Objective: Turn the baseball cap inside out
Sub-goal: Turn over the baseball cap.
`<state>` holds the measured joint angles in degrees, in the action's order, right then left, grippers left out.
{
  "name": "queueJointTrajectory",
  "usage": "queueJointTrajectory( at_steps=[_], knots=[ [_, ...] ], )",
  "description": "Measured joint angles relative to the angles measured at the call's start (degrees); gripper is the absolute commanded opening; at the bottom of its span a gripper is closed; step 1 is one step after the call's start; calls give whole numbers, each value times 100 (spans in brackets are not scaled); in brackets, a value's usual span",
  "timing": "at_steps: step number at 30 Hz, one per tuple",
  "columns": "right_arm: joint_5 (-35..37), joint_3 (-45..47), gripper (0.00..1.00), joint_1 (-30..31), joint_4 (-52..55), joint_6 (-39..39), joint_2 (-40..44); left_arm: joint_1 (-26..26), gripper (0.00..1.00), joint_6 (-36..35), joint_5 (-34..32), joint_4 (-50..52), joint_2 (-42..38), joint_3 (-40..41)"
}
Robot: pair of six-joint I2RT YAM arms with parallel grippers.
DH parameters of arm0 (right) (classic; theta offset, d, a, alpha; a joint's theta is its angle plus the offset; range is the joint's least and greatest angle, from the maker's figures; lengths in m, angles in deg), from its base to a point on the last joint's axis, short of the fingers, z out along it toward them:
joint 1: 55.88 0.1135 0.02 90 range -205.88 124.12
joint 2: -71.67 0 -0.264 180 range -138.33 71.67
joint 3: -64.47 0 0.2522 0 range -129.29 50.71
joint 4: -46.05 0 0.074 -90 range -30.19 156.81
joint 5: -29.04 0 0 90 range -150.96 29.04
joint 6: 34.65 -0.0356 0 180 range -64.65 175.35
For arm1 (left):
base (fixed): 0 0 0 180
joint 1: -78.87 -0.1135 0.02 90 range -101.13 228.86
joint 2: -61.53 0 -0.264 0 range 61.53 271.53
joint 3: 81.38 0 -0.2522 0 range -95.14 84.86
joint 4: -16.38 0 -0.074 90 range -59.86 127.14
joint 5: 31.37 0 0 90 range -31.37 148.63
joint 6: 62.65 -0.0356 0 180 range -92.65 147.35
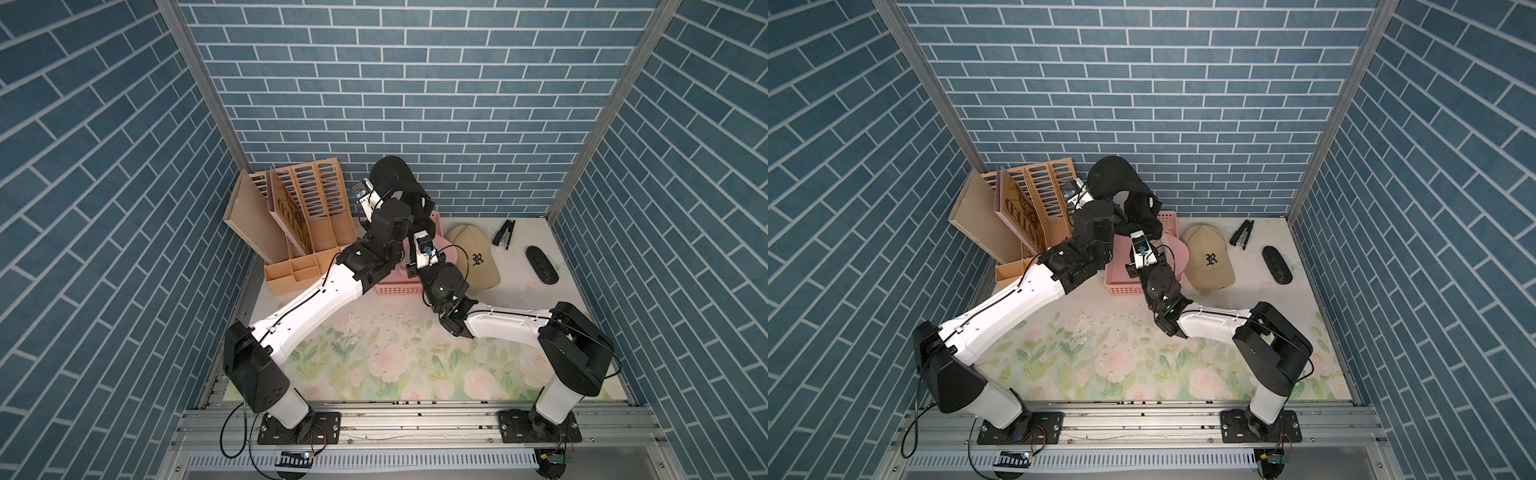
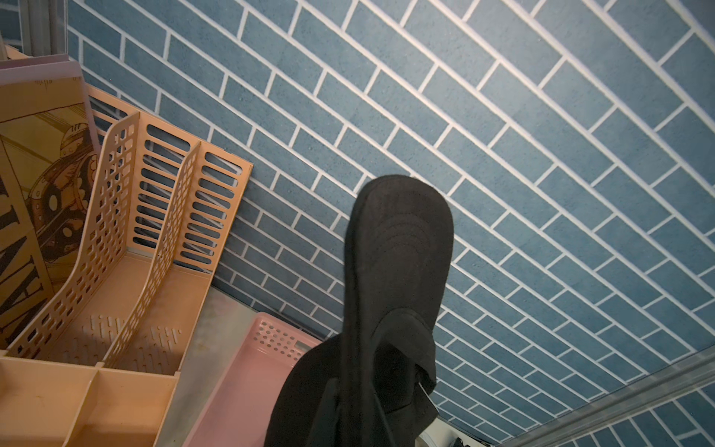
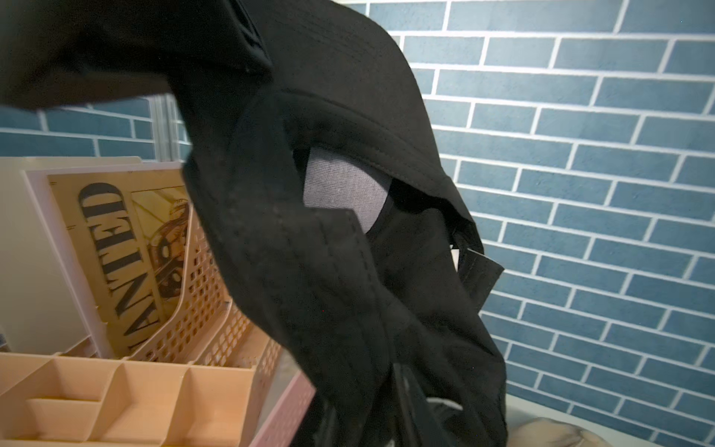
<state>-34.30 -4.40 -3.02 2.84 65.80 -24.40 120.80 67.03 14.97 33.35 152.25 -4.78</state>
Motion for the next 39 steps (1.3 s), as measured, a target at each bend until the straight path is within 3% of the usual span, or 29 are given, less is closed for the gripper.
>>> queueJointTrajectory(
  at_steps=[5, 10, 13, 17, 21, 29, 34, 39],
  knots=[
    [-894, 33, 16, -177, 1106, 101, 562, -138, 0, -409, 33, -37, 2, 33],
    [-2411, -61, 19, -501, 2566, 249, 994, -243, 0, -1434, 481, -249, 2, 175],
    [-3375, -195, 23, -776, 3508, 448, 1034, -299, 0, -2127, 1224, -256, 2, 186],
    [-4398, -304, 27, -1095, 4656, 793, 1036, -487, 0, -2896, 2868, 179, 31, 48],
    [-4894, -315, 29, -1353, 5268, 955, 1106, -601, 0, -3263, 3888, 758, 149, -275],
    [-5045, 713, 65, -1611, 4524, 326, 2459, -826, 0, -2682, 4148, 166, -358, 776],
    [-5084, 1591, 68, -2302, 3425, -754, 2927, -940, 0, -2575, 4881, -66, -367, 514],
    [-5372, 1956, 70, -3281, 3036, -1386, 2949, -1025, 0, -3152, 6137, 129, -168, -153]
  ],
)
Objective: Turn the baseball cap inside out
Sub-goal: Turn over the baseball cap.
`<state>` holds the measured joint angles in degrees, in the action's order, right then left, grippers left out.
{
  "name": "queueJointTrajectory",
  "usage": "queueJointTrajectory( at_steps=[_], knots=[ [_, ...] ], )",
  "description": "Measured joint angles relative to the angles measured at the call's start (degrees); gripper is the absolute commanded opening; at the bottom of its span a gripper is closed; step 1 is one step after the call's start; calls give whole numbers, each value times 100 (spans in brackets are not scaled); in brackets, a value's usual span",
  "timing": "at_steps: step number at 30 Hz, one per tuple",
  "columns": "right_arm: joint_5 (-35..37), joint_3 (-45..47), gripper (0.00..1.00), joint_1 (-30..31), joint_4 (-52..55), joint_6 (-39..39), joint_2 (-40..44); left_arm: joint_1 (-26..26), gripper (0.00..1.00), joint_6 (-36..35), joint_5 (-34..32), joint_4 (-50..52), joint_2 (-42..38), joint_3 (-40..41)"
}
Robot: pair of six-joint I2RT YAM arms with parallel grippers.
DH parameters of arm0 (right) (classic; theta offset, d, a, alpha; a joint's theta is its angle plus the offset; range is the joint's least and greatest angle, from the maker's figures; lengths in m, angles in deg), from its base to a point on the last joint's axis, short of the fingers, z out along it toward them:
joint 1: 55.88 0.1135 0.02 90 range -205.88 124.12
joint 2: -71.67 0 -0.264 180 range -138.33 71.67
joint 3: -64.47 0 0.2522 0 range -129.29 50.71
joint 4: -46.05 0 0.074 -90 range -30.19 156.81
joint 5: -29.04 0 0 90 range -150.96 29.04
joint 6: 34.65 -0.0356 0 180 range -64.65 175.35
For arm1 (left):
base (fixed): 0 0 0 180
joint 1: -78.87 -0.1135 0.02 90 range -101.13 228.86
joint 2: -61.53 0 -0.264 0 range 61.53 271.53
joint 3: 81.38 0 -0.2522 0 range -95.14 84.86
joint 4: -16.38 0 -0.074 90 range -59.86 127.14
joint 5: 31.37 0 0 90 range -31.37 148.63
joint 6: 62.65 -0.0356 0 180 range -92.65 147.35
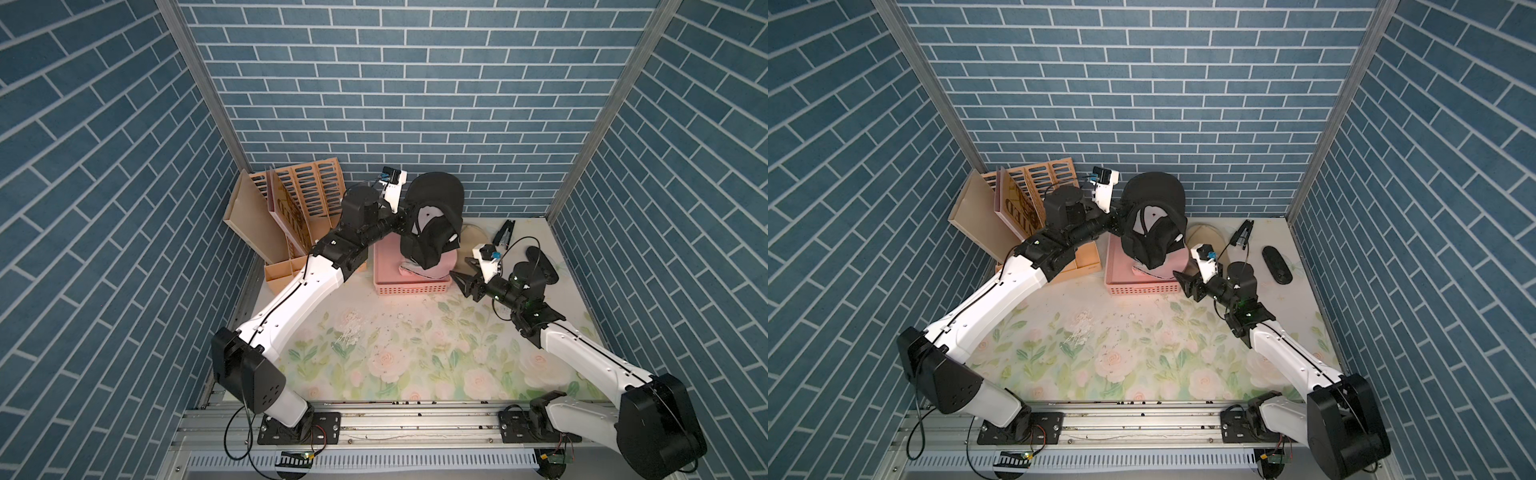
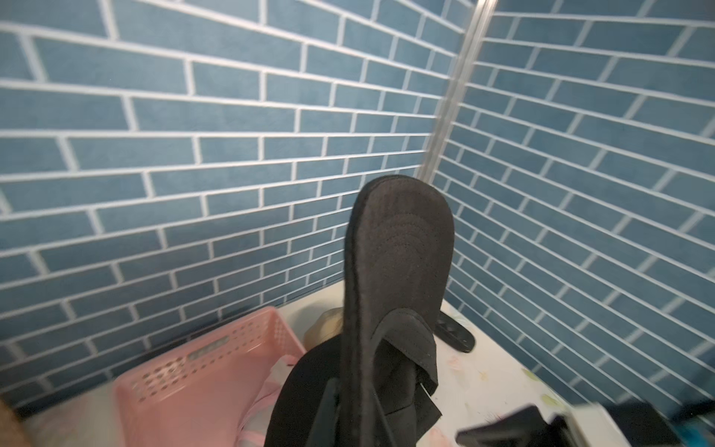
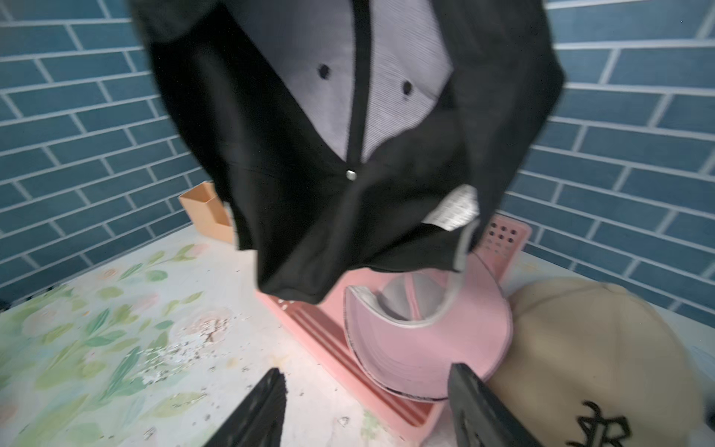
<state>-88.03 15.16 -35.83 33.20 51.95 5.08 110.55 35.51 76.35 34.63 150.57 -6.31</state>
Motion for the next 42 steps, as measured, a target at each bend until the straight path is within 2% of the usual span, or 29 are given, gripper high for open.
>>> queueJointTrajectory(
  at_steps=[3, 8, 15, 25, 30, 34, 38, 40, 42],
  knots=[
    [-354, 122, 70, -289, -11, -50, 199, -199, 0, -190, 713, 98, -4, 31],
    [-1266, 136, 71, -372, -33, 61, 522, -529, 0, -321, 1637, 170, 37, 76],
    [-1899, -83, 71, -372, -50, 90, 109, -557, 0, -151, 2553, 44, 291, 55],
    [-2218, -308, 72, -372, -227, 90, -472, -553, 0, -46, 2986, -46, 291, 55],
    [-2282, -258, 73, -372, -275, 92, -382, -599, 0, 7, 2763, 57, 291, -57],
    [-2350, -157, 73, -374, -310, 188, -162, -627, 0, 111, 2896, 7, 291, -142],
    [-2494, -199, 73, -374, -398, 240, -306, -627, 0, 177, 3099, -9, 291, -144],
    [-2546, -258, 71, -374, -444, 240, -485, -627, 0, 190, 3158, -9, 291, -144],
    [-2621, -321, 63, -374, -507, 269, -680, -627, 0, 201, 3189, -9, 291, -144]
  ],
)
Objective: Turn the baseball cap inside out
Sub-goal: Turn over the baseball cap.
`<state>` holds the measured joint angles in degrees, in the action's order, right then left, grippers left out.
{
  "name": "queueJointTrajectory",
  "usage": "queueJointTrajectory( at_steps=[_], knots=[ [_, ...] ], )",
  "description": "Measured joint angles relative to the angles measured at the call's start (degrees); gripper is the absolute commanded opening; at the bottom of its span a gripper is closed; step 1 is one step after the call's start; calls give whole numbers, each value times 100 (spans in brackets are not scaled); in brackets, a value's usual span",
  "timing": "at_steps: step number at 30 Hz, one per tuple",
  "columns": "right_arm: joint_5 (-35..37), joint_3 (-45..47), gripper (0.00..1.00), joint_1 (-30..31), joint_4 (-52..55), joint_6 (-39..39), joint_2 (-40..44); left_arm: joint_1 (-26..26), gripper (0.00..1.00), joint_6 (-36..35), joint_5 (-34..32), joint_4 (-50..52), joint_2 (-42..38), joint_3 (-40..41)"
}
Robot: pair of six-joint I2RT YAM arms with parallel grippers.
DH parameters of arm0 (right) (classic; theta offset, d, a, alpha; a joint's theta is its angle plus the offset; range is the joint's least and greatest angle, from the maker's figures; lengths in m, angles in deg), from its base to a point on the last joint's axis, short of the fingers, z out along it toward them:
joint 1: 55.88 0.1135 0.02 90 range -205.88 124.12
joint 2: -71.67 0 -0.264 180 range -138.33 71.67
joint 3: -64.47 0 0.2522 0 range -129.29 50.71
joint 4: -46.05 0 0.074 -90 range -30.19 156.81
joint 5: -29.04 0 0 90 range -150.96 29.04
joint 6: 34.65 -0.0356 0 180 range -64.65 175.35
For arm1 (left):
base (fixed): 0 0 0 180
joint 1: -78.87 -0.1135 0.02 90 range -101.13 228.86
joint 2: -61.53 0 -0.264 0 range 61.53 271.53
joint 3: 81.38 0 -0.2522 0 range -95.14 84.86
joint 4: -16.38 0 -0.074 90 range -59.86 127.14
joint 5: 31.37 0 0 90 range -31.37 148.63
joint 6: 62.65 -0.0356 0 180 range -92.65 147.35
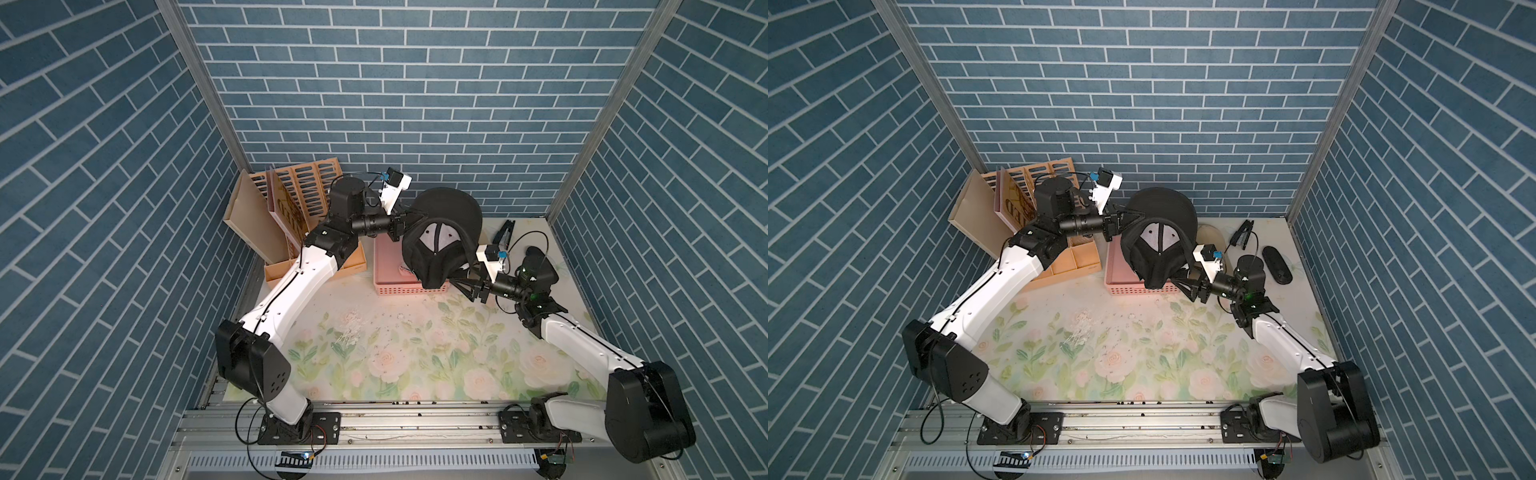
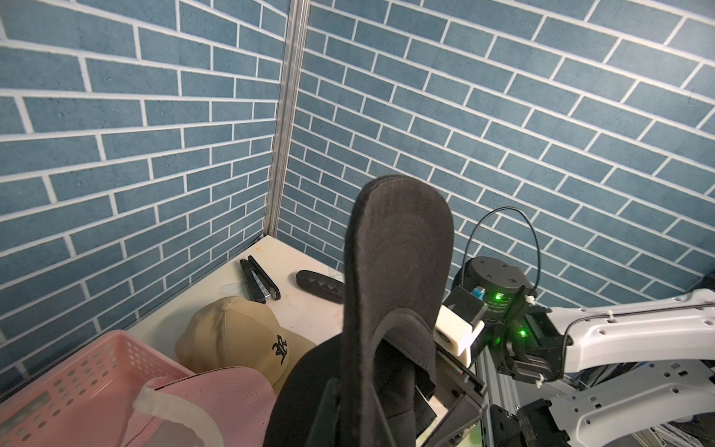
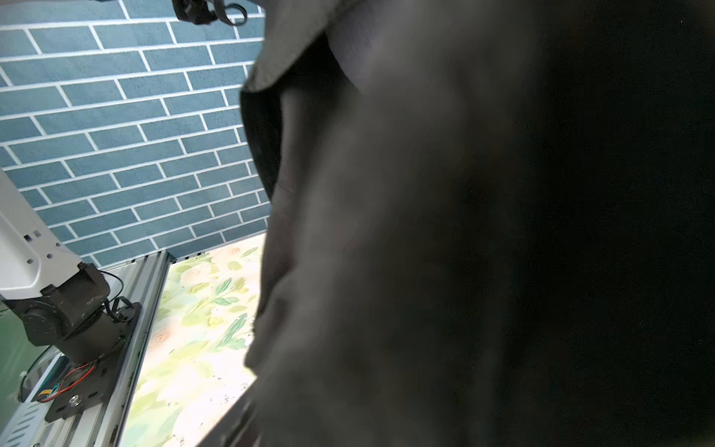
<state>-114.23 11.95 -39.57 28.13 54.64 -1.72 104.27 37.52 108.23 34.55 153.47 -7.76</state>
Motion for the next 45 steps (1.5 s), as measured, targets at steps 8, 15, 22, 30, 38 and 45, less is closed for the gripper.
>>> queueJointTrajectory(
  at_steps=[8, 15, 22, 30, 38, 45],
  knots=[
    [-278, -85, 24, -22, -225, 103, -186, -11, 0, 149, -2, -138, 13, 0],
    [-118, -85, 2, -22, -282, -39, -186, 2, 0, 282, -560, -470, 74, 105],
    [450, 57, 0, -20, -260, -1078, -74, 111, 0, 98, -1974, -955, 37, 748],
    [669, -4, 0, -9, 645, -2323, -31, 708, 0, -409, -3233, -2179, -474, 2151],
    [992, -898, 0, 57, 2135, -2546, -804, 1266, 0, -1054, -4400, -2927, -761, 2671],
    [1687, -944, 0, 50, 2181, -2966, -802, 1368, 0, -907, -4623, -2979, -828, 2879]
  ],
)
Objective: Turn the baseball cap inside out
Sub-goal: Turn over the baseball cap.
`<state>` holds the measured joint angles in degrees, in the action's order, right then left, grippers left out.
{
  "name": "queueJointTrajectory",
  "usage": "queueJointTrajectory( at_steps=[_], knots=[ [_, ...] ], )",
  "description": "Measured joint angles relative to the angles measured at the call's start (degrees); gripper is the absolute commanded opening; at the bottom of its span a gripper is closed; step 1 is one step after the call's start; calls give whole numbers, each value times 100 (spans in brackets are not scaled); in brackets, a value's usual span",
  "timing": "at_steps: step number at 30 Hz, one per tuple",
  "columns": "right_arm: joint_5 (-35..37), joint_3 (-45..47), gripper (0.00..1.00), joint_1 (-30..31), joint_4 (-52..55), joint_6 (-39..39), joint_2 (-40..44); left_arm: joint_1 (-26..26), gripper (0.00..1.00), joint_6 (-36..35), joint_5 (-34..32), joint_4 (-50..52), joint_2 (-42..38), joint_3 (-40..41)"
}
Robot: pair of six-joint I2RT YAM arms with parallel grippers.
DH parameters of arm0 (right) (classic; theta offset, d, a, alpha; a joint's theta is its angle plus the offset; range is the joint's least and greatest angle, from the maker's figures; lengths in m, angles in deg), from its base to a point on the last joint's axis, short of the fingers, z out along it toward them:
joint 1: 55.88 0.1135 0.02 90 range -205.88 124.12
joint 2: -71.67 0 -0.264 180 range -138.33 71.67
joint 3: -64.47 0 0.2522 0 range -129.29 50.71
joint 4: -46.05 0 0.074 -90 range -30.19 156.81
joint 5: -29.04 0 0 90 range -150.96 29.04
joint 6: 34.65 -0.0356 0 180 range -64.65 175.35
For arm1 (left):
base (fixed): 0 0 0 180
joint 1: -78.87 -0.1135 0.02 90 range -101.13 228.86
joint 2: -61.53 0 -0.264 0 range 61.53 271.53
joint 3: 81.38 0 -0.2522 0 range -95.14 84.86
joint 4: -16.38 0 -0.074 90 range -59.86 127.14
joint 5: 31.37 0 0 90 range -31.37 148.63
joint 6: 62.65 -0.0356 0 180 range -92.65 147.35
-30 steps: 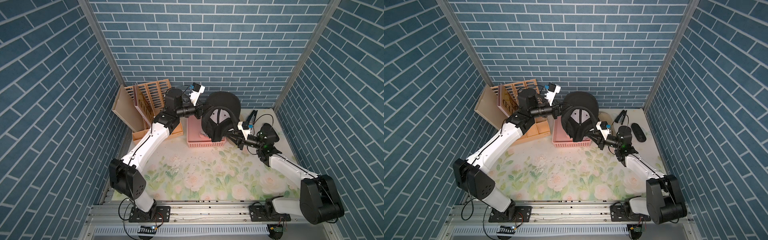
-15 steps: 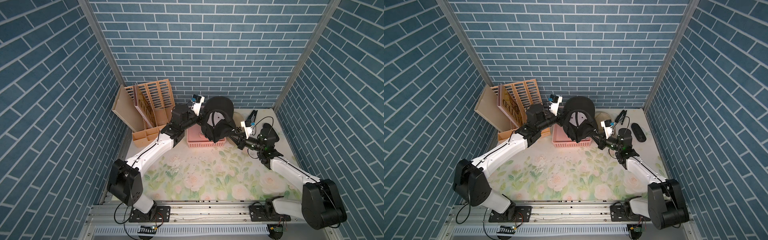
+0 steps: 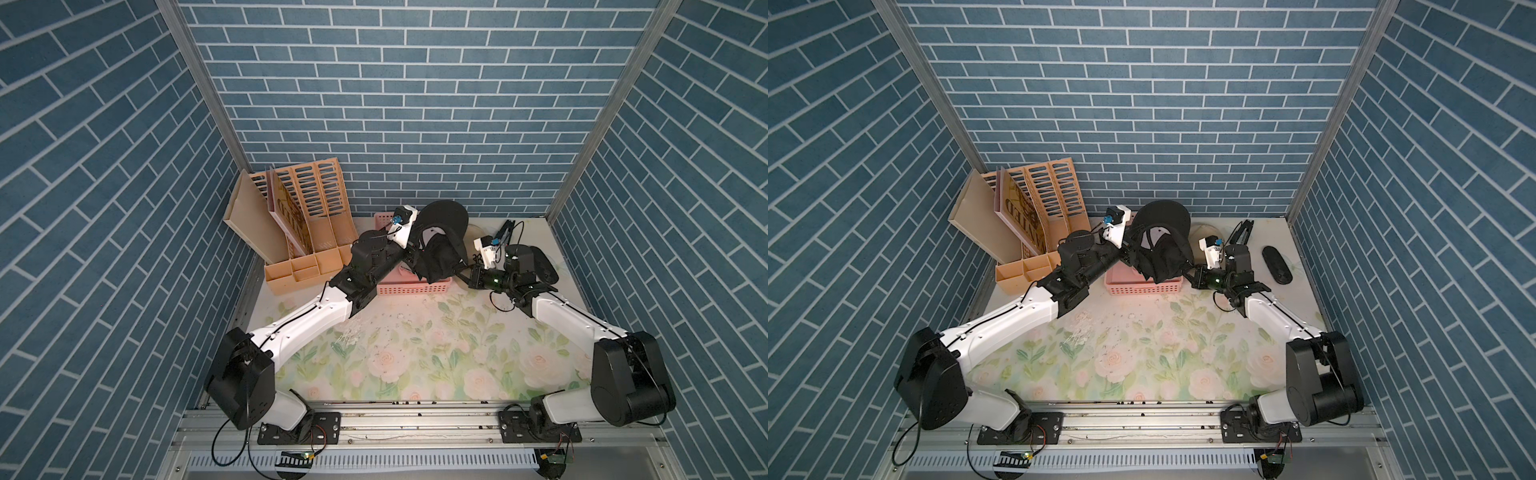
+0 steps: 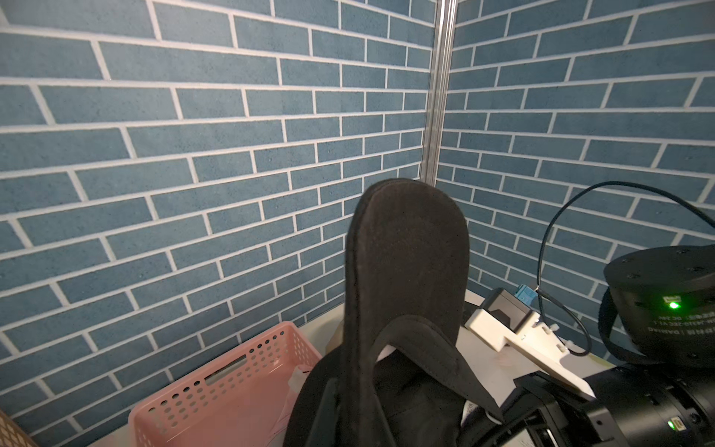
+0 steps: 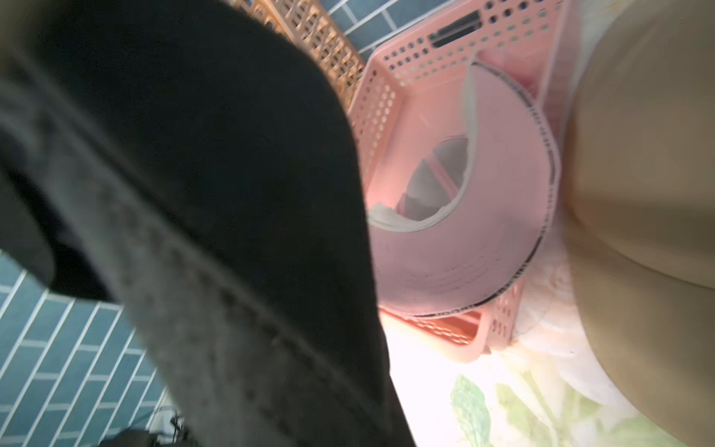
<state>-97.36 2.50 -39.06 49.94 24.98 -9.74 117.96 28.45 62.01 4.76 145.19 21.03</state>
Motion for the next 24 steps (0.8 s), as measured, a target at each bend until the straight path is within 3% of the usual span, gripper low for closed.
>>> queueJointTrajectory(
  at_steps=[3, 4, 6, 9, 15, 17, 21, 24],
  knots=[
    [197, 7, 0, 20, -313, -382, -2, 221, 0, 177, -284, -203, -138, 225],
    [254, 4, 6, 42, -365, -457, -2, 306, 0, 214, -374, -275, -162, 273],
    [367, -2, 27, 59, -420, -625, -2, 422, 0, 299, -514, -358, -168, 291],
    [494, 4, 44, 94, -380, -625, 48, 466, 0, 341, -686, -415, -168, 293],
    [852, 415, 52, 114, -125, -352, 935, 459, 0, 444, -826, -407, -140, 221],
    [994, 592, 46, 116, -109, -251, 1320, 459, 0, 511, -846, -407, -138, 192],
    [1355, 1001, 9, 315, -245, 15, 2179, 459, 0, 640, -975, -402, -96, 92],
    [1585, 1005, 0, 881, -496, 238, 2334, 459, 0, 750, -1091, -400, -22, -22]
  ],
)
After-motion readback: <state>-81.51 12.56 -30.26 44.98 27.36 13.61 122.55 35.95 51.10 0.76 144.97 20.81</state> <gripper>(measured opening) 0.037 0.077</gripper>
